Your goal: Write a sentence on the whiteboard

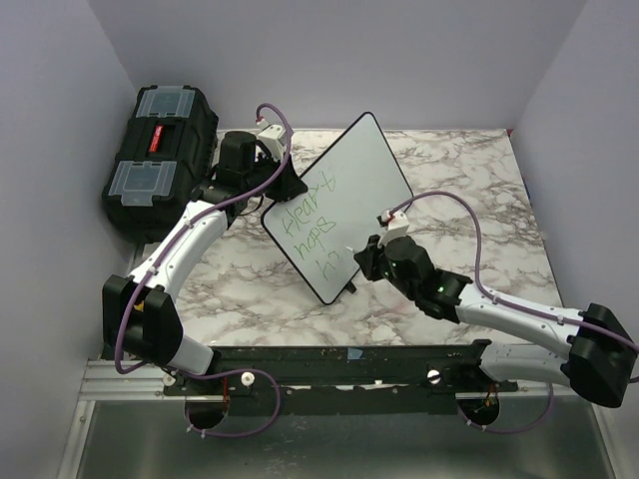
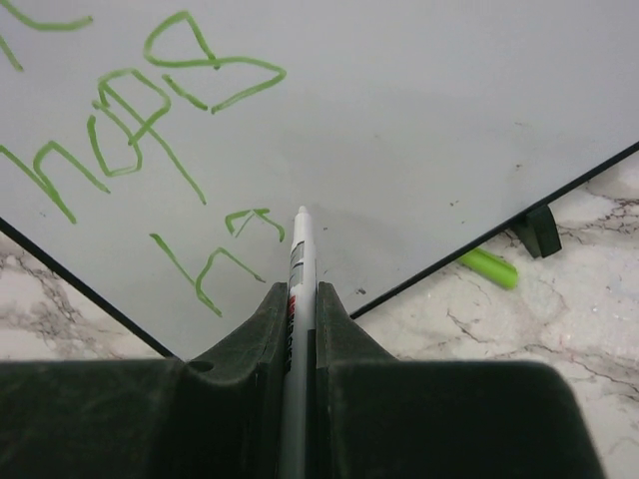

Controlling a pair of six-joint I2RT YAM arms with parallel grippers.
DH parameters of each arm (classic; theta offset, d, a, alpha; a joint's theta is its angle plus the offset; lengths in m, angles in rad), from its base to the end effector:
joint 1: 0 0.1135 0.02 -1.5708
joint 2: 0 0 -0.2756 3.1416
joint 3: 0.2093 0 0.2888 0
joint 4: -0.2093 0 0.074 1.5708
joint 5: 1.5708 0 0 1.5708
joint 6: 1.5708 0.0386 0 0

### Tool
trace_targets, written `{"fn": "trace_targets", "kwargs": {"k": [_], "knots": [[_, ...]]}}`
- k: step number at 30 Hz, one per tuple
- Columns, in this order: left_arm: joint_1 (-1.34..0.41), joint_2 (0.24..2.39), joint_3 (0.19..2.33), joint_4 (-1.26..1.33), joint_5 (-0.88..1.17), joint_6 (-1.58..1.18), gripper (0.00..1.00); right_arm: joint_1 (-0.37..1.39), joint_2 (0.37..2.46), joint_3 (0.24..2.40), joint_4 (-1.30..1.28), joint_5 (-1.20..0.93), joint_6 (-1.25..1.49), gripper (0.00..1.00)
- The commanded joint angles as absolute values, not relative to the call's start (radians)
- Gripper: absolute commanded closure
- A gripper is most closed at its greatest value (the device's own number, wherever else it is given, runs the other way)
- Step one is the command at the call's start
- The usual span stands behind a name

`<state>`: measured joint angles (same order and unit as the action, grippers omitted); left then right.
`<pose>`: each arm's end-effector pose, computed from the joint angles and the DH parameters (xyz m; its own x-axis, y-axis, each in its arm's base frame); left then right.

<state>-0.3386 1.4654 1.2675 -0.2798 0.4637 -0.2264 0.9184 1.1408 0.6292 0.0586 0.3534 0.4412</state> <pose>0.3491 -0.1412 0.3410 -0.5733 -0.0109 -0.8192 0.5573 0.7278 -0.3997 0.1806 0.2143 0.2298 -0.4779 0.0343 -0.8777 -0.3898 0.8871 0.2470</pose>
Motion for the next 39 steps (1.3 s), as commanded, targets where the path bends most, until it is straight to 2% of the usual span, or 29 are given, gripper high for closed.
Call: {"fn": "trace_targets", "kwargs": {"k": [1,5,15,39], "knots": [[-0.357,1.463,1.245,-0.36,0.427,-0.12,1.0,0.852,1.135,0.602,0.18,0.285,0.433,0.99],[-0.357,1.461,1.243,-0.356,0.427,-0.12,1.0,0.76,1.156,0.598,0.219,0.154,0.465,0.99],[-0.356,1.471,1.244,-0.347,0.444,-0.122,1.0,0.738,1.185,0.57,0.28,0.065,0.473,0.99],[-0.357,1.474,1.243,-0.338,0.461,-0.129,1.0,0.737,1.288,0.538,0.334,0.061,0.504,0.99]]}}
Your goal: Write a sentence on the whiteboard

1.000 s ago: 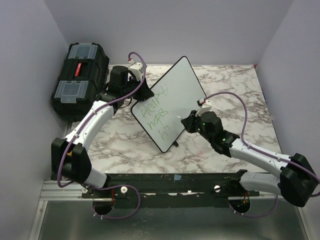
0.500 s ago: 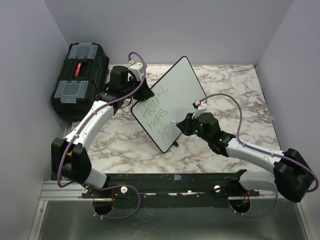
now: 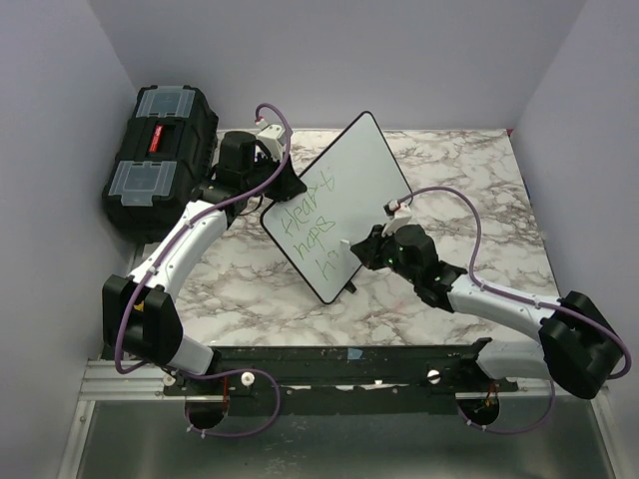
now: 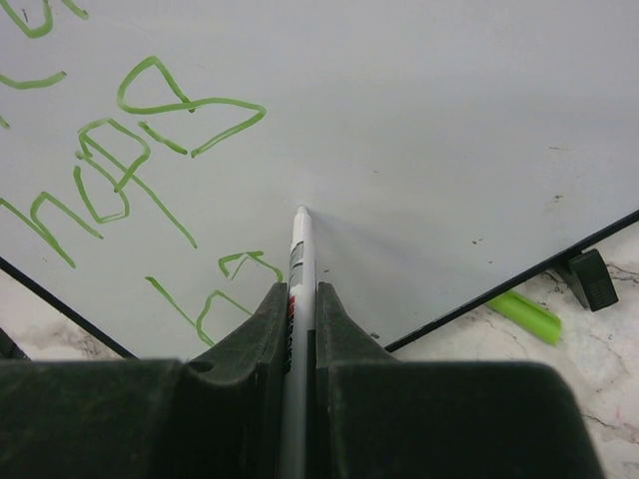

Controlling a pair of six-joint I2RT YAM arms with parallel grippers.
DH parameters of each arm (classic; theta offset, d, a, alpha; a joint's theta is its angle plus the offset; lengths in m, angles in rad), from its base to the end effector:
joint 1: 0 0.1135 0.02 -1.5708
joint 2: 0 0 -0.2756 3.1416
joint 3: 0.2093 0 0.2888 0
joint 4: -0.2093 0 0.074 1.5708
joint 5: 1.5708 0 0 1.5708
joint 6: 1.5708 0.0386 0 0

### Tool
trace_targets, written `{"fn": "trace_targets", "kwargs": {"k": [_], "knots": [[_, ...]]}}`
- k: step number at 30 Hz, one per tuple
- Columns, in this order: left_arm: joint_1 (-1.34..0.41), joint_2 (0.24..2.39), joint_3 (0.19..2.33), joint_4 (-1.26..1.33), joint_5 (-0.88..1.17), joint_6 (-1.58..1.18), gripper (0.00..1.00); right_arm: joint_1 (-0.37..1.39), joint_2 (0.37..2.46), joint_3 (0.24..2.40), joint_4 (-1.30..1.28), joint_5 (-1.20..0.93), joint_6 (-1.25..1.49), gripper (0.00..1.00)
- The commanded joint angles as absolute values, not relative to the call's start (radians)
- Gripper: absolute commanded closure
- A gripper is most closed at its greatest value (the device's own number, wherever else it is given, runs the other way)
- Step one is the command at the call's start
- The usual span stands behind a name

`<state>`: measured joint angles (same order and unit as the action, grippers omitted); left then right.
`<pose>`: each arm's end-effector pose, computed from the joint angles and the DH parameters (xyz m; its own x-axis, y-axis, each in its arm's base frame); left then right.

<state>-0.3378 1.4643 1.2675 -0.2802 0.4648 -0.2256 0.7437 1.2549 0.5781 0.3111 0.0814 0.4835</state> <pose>0.3489 -0.1409 0.3413 -0.5725 -0.0108 -0.8198 0.5580 0.7274 -0.3993 0.2209 0.1989 0.2051 -0.5207 0.1506 -0.8403 -0.4256 0.8075 0.4084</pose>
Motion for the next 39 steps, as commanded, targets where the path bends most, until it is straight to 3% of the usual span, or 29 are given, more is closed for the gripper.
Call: {"fn": "trace_targets", "kwargs": {"k": [1,14,27,39], "knots": [[-0.356,1.474,1.243,-0.339,0.46,-0.129,1.0,0.737,1.282,0.526,0.333,0.061,0.507,1.0],[-0.355,1.476,1.245,-0.333,0.459,-0.133,1.0,0.737,1.22,0.463,0.165,0.071,0.551,0.99],[-0.356,1.481,1.249,-0.332,0.46,-0.136,1.0,0.737,1.104,0.562,0.1,0.075,0.514,0.99],[-0.356,1.471,1.244,-0.336,0.457,-0.13,1.0,0.738,1.222,0.659,0.19,0.056,0.506,0.99]]}}
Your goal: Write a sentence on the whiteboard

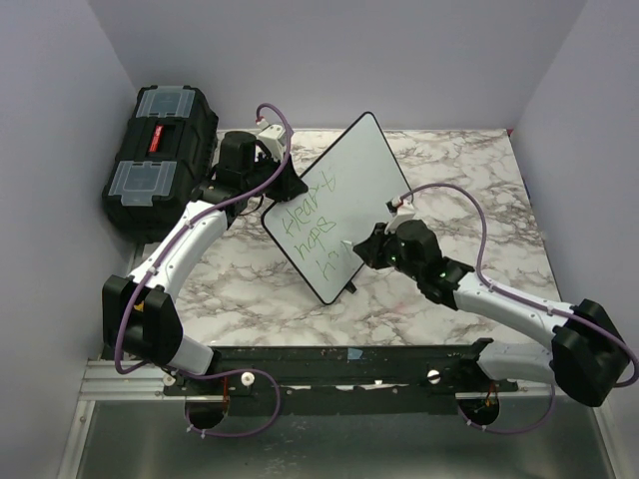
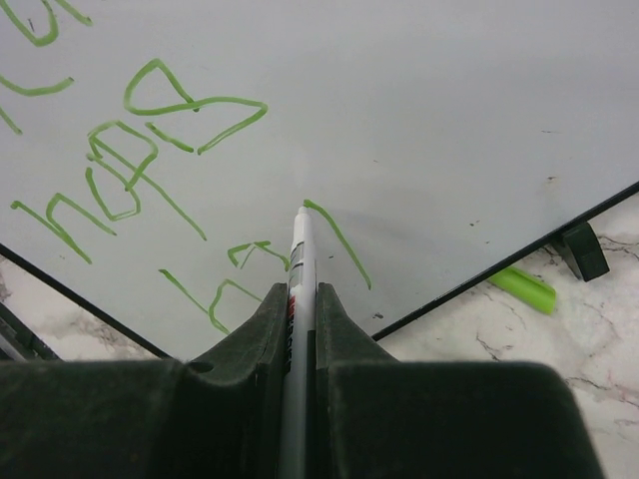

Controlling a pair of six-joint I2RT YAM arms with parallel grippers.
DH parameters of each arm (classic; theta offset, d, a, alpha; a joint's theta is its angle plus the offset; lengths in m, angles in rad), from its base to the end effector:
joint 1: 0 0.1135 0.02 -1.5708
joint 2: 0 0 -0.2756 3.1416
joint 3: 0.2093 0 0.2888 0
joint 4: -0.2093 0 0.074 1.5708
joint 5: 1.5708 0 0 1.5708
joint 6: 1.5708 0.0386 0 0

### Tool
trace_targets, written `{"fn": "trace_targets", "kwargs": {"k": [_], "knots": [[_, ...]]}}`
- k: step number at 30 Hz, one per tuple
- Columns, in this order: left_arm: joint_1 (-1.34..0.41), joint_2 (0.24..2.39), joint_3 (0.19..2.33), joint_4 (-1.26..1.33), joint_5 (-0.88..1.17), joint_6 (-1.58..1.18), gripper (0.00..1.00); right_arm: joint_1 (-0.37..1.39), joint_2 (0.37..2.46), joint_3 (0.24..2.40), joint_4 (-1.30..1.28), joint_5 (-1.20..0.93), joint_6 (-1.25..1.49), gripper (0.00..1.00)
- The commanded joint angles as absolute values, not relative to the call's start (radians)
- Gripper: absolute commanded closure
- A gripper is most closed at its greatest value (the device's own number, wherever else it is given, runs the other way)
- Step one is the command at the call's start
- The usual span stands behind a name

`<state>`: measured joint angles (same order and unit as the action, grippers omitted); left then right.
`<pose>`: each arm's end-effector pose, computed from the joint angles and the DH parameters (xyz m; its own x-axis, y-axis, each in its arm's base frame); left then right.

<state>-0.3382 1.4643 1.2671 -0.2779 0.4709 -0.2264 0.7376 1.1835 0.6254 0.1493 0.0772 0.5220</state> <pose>0.3488 -0.1412 0.3414 -0.5723 -0.0108 -0.8200 0.5622 0.7228 -0.4018 0.2170 0.1932 0.2253 -0.5632 0.1599 -0.8107 -0.3891 0.8142 0.4310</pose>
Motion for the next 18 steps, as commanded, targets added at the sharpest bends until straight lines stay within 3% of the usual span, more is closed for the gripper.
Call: {"fn": "trace_targets", "kwargs": {"k": [1,18], "knots": [[-0.356,1.47,1.244,-0.336,0.457,-0.129,1.0,0.738,1.231,0.663,0.193,0.055,0.506,0.99],[-0.356,1.468,1.244,-0.338,0.459,-0.128,1.0,0.737,1.309,0.69,0.192,0.15,0.514,0.99]]}}
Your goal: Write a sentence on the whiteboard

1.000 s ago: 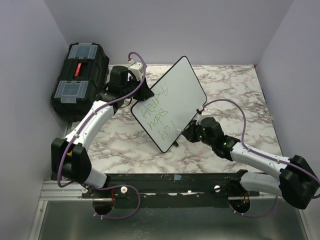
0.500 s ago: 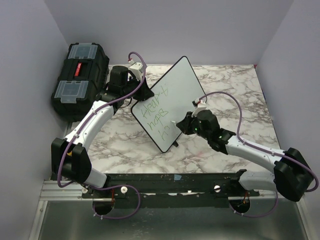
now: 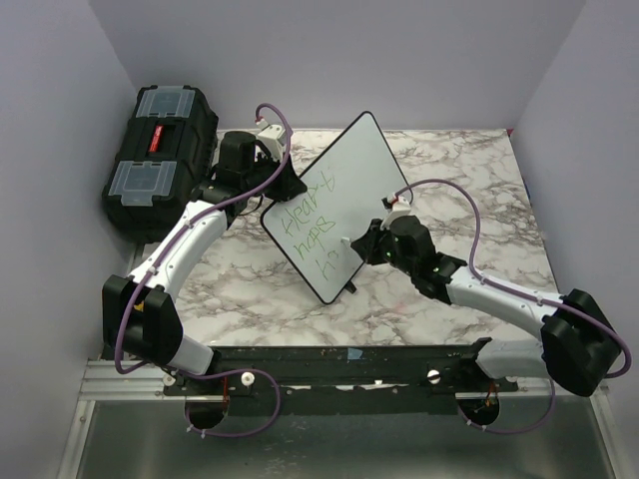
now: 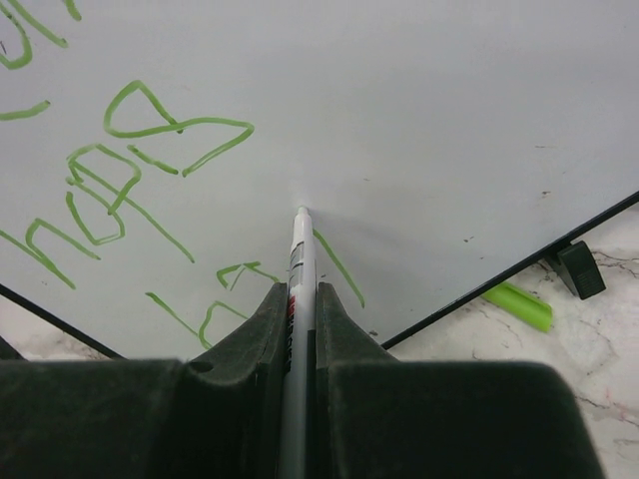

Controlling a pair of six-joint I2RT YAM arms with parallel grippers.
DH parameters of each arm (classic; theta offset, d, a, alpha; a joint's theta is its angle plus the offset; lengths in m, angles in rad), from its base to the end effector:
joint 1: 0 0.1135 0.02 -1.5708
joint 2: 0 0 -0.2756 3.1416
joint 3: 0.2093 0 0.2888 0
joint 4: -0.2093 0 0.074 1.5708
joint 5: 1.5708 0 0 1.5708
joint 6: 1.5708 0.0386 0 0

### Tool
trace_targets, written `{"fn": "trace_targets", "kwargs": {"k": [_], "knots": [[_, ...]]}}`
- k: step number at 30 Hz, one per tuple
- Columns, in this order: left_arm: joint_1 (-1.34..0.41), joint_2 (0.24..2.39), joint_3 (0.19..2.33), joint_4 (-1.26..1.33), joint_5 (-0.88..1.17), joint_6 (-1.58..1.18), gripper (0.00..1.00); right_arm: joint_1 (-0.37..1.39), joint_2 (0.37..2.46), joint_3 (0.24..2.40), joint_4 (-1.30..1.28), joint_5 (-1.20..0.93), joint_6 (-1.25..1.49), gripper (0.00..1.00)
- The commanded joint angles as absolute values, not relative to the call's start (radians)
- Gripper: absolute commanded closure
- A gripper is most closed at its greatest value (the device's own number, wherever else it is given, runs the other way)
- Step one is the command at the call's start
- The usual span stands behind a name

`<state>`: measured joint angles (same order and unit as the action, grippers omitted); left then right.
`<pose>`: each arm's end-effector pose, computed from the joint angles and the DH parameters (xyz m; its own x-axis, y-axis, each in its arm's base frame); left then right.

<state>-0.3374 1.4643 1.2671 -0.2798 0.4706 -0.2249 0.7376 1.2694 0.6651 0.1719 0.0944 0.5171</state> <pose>0.3488 -0.1409 0.3413 -0.5729 -0.0097 -0.8196 0.5615 0.7238 -0.4010 0.2295 0.2037 0.2184 -0.5693 0.1477 -0.8088 -0.3736 0.8298 0.4145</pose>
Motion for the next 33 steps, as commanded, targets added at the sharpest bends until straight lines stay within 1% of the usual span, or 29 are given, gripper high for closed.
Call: {"fn": "trace_targets", "kwargs": {"k": [1,6,17,24,33], "knots": [[-0.356,1.467,1.244,-0.338,0.459,-0.127,1.0,0.738,1.311,0.693,0.189,0.159,0.516,0.99],[-0.356,1.468,1.244,-0.337,0.459,-0.129,1.0,0.736,1.313,0.697,0.161,0.19,0.527,0.99],[-0.356,1.46,1.238,-0.336,0.459,-0.129,1.0,0.737,1.279,0.651,0.118,0.168,0.543,0.99],[-0.356,1.457,1.235,-0.334,0.459,-0.13,1.0,0.737,1.255,0.63,0.107,0.123,0.543,0.99],[-0.356,1.453,1.233,-0.334,0.457,-0.131,1.0,0.738,1.218,0.619,0.134,0.007,0.522,0.99]]}}
